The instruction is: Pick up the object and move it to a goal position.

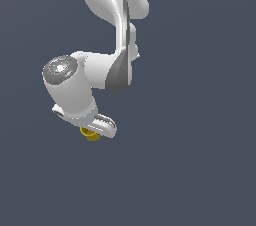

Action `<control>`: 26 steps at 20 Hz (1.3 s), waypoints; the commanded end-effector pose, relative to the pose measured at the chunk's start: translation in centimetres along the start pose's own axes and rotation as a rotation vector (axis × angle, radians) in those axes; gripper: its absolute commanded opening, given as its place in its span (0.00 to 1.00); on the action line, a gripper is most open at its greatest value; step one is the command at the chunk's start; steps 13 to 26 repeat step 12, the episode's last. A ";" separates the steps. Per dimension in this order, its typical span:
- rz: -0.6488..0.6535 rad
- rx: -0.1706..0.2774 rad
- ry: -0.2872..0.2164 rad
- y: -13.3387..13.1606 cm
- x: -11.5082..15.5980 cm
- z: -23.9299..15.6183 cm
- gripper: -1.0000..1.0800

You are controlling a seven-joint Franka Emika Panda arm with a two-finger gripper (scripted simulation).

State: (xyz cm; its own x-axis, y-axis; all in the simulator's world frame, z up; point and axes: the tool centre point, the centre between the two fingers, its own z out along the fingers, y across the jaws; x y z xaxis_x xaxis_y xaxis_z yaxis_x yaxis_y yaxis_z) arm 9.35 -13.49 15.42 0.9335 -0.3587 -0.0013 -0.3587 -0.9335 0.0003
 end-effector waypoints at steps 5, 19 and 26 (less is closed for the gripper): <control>-0.002 0.001 0.001 3.7 1.8 -2.4 0.00; -0.002 0.001 0.001 4.5 2.4 -2.9 0.00; -0.002 0.001 0.001 4.5 2.4 -2.9 0.00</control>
